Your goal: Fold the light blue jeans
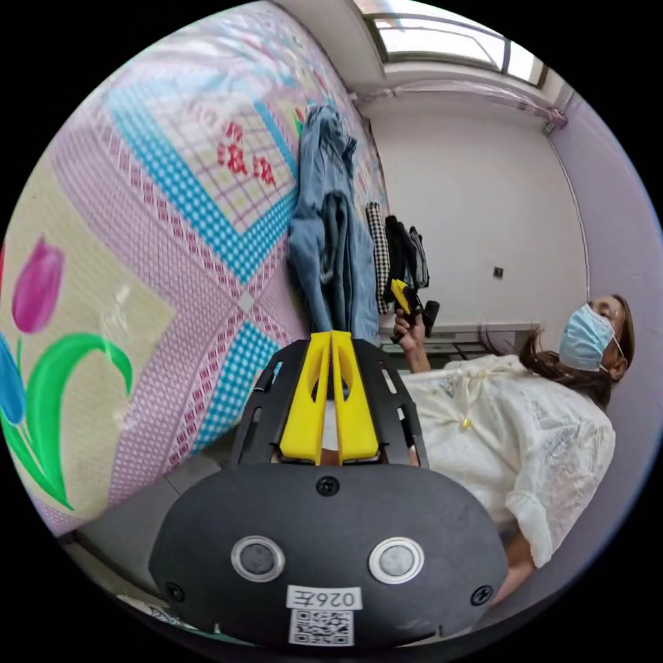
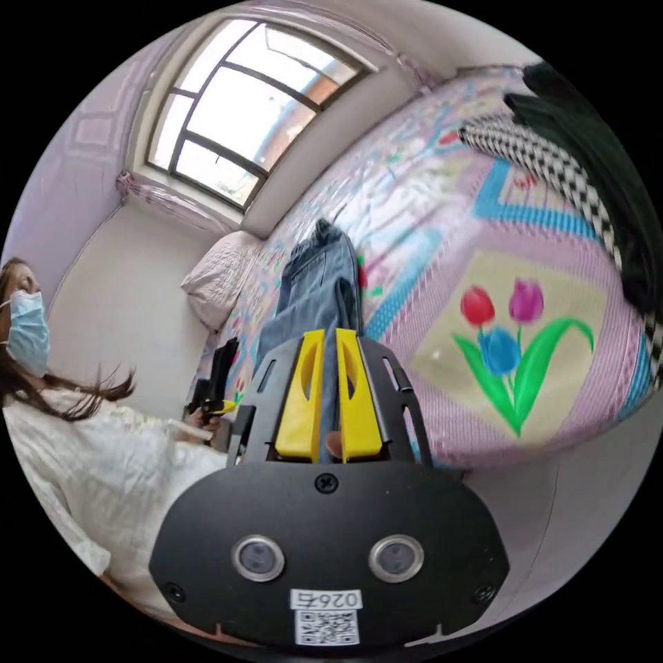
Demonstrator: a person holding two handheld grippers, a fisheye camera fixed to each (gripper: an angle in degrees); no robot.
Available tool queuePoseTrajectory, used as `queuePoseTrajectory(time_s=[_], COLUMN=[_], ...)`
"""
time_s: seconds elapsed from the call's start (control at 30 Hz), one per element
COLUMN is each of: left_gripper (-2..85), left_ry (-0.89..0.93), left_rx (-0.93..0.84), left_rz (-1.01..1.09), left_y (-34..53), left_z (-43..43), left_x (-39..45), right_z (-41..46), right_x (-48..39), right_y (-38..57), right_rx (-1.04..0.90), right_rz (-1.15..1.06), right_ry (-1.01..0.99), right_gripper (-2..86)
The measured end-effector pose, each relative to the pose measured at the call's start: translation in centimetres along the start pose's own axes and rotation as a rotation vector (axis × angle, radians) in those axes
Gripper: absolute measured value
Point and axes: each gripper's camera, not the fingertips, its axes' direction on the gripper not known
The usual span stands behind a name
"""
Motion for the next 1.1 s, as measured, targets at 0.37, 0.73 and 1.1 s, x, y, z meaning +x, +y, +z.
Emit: queuePoseTrajectory(time_s=[0.37,0.73,1.1], left_gripper=[2.9,31.0,0.8], left_ry=[-0.194,-0.131,-0.27], left_rx=[0.214,0.228,0.061], left_rz=[0.29,0.311,0.173], left_y=[-9.3,-19.7,-18.5], left_z=[8.7,17.3,22.2], left_x=[9.9,8.3,-3.1], right_z=[20.8,20.5,24.0], right_x=[-6.0,-12.9,-18.8], right_y=[-16.6,-8.4,0.7], right_rx=[-0.135,-0.178,-0.349], right_rz=[-0.252,-0.488,-0.866], right_ry=[0.348,-0.088,0.053], right_gripper=[7.2,-1.4,-1.1])
